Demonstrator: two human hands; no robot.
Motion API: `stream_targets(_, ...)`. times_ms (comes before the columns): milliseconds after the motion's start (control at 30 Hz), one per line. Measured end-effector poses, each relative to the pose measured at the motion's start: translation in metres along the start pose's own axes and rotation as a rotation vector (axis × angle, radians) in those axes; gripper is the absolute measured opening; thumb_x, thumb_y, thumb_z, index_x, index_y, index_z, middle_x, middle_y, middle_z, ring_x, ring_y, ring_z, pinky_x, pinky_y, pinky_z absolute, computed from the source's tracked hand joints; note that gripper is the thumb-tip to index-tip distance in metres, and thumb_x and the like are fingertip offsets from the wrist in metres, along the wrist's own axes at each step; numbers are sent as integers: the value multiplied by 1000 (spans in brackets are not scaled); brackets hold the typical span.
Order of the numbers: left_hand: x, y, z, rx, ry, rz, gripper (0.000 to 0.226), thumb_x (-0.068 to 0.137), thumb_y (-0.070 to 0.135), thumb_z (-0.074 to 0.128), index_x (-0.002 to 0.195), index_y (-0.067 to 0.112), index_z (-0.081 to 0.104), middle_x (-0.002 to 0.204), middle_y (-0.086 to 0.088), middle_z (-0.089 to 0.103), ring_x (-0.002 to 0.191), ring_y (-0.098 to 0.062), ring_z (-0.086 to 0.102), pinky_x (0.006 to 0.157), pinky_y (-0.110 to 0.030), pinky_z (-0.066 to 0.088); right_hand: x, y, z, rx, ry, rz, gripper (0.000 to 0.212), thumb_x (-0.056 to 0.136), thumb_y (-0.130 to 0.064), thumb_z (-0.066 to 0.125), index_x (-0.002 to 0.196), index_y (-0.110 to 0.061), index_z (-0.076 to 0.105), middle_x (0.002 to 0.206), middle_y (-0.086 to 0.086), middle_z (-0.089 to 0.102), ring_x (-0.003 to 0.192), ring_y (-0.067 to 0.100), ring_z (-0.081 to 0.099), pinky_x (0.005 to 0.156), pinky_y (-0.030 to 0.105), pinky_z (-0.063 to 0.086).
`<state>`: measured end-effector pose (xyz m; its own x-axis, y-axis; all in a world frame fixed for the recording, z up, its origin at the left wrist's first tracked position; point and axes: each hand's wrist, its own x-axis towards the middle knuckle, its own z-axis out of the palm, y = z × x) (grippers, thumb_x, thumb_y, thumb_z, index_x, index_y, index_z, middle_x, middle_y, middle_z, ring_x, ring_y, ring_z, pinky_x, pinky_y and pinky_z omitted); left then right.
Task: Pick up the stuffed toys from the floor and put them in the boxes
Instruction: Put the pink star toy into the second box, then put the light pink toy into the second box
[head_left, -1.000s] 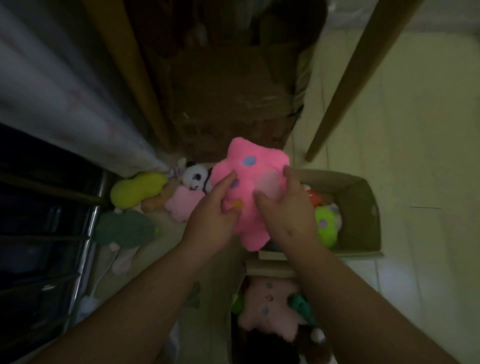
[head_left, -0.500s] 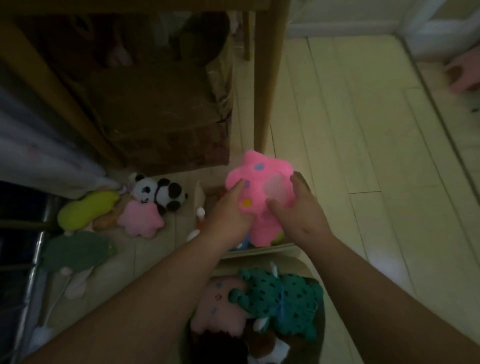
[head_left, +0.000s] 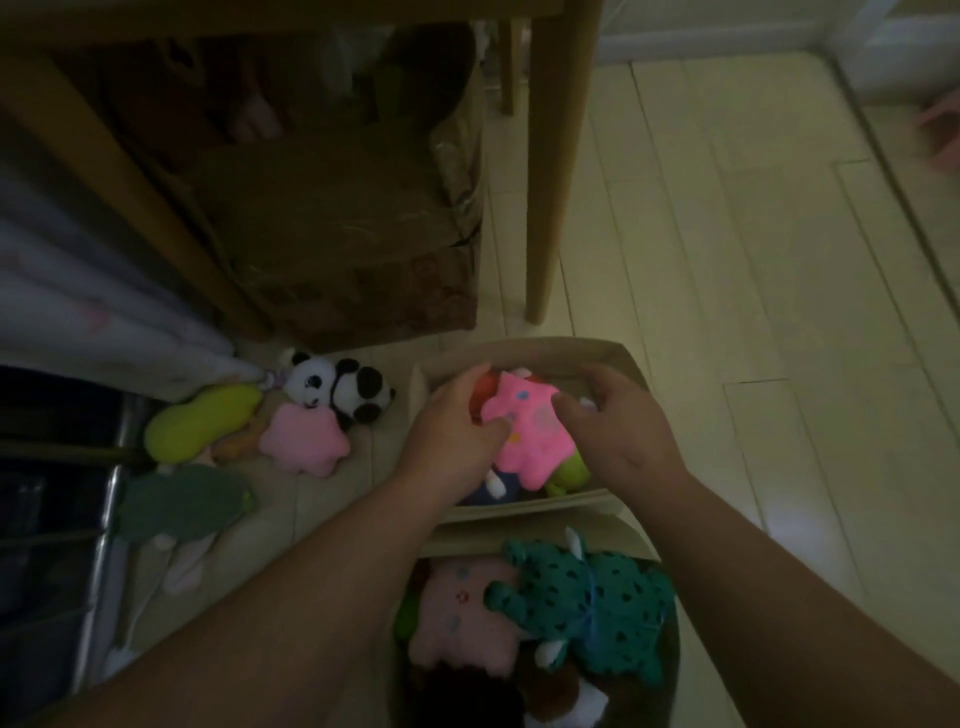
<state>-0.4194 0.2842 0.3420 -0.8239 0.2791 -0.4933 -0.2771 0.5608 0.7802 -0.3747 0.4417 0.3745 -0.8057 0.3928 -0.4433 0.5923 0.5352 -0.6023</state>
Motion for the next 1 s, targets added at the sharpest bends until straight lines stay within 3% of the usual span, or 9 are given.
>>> stream_targets(133, -5, -14, -23, -48, 26, -8, 36, 86, 28, 62, 114, 45, 48, 104, 24, 54, 92, 6, 53, 76, -19, 46, -3, -18, 25, 11, -31, -8, 49, 90, -38, 57, 137, -23, 50, 133, 3, 58, 118, 21, 55, 96, 31, 43)
stream_targets(200, -7, -28, -37, -40, 34, -40, 42, 88, 28, 61, 123, 44, 43, 98, 27, 46, 82, 10, 44, 68, -12, 37, -5, -28, 41, 8, -51, -12, 50, 89, -43, 57, 136, -27, 50, 134, 2, 58, 118, 21, 55, 99, 40, 45)
stream_targets(300, -9, -56, -61, -13, 65, -68, 54, 88, 30, 60, 138, 33, 40, 125, 13, 49, 109, -5, 47, 87, -24, 41, -4, -43, 72, -2, -110, -29, 46, 89, -42, 57, 133, -26, 53, 131, 2, 60, 113, 20, 57, 94, 39, 48)
stream_targets(400, -12, -89, -87, 8, 118, -77, 50, 87, 23, 61, 134, 28, 47, 125, 6, 55, 116, -15, 53, 96, -35, 46, -2, -59, 110, -36, -172, -60, 38, 91, -39, 58, 127, -26, 57, 117, 1, 64, 101, 17, 58, 80, 27, 40)
stream_targets(500, -11, -132, -112, 36, 178, -113, 53, 87, 23, 61, 137, 26, 45, 134, 1, 52, 119, -13, 49, 95, -26, 41, 3, -73, 154, -50, -218, -86, 36, 92, -36, 57, 126, -24, 57, 106, -4, 60, 87, 10, 58, 69, 19, 39)
stream_targets(567, -5, -164, -127, 47, 200, -125, 55, 87, 22, 61, 139, 25, 44, 135, -1, 50, 120, -15, 47, 90, -21, 36, 9, -81, 185, -59, -258, -95, 41, 92, -36, 57, 131, -24, 54, 113, -6, 60, 79, 5, 56, 64, 13, 37)
stream_targets(633, 3, -195, -141, 50, 219, -140, 54, 87, 21, 62, 138, 26, 45, 131, -1, 51, 117, -16, 48, 86, -20, 35, 17, -86, 218, -53, -289, -106, 46, 92, -36, 57, 135, -24, 51, 125, -1, 60, 97, 12, 60, 77, 17, 39)
stream_targets(733, 22, -245, -158, 52, 235, -173, 50, 89, 20, 61, 137, 24, 45, 127, 0, 49, 111, -15, 48, 87, -25, 40, 33, -89, 270, -38, -334, -117, 50, 93, -36, 56, 140, -25, 44, 139, 0, 52, 122, 18, 50, 91, 26, 38)
stream_targets(1000, 89, -363, -178, 57, 259, -194, 56, 85, 26, 66, 136, 26, 45, 140, -9, 45, 125, -23, 46, 93, -27, 40, 87, -74, 402, -51, -331, -118, 55, 93, -36, 56, 144, -23, 40, 144, -1, 47, 128, 18, 47, 98, 30, 40)
